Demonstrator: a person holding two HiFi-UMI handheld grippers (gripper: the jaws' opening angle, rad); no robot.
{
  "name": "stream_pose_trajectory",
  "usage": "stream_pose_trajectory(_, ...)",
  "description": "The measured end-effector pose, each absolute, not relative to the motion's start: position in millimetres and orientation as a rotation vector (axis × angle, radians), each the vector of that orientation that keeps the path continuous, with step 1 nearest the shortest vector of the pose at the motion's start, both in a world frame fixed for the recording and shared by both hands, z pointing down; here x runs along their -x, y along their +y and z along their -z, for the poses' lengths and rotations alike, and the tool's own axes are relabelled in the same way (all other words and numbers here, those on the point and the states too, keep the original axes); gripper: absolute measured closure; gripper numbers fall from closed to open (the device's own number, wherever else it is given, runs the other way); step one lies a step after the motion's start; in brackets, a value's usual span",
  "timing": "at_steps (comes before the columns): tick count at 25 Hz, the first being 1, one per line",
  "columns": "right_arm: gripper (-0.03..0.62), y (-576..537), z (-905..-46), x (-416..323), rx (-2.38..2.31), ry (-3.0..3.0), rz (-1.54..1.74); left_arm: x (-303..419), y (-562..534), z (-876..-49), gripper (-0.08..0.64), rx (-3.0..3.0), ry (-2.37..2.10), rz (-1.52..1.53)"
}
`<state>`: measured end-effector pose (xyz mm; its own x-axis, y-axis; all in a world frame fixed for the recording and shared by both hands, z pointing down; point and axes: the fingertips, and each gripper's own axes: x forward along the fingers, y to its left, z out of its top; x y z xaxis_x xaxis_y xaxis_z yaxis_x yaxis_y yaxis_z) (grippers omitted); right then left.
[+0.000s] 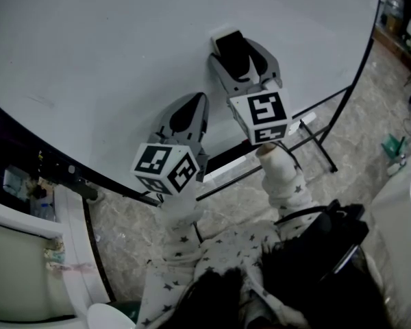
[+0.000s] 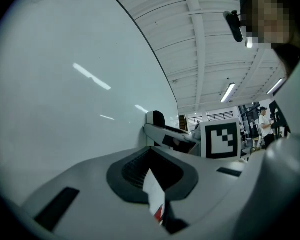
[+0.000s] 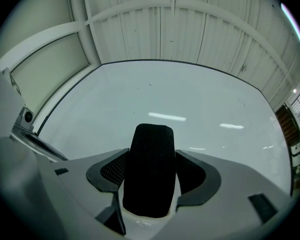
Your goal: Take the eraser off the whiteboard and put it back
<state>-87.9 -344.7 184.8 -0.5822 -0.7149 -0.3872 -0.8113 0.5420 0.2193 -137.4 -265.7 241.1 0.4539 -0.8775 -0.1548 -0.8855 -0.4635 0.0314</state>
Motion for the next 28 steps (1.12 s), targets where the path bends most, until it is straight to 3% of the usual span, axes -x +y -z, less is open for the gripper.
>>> stream_pose_trajectory(4, 0.282, -346, -182, 86, 1.261, 2.525, -0.55, 140, -266, -243, 0.56, 2.64, 1.598, -0.231)
stream_pose_trajectory(19, 0.285, -299, -207, 62, 1.123, 2.644, -0.333, 125, -244, -235, 0.558, 2.649, 1.538, -0.258)
stream_pose_trajectory(20, 0.342, -295, -210, 60, 1.115, 2.66, -0.314, 121, -243, -236, 0.559, 2.654, 1.529, -0.262)
stream_pose_trajectory(28, 0.495, -273, -232, 47, 1.092, 2.736, -0.257, 100, -231, -246, 0.558, 2.691, 1.517, -0.249)
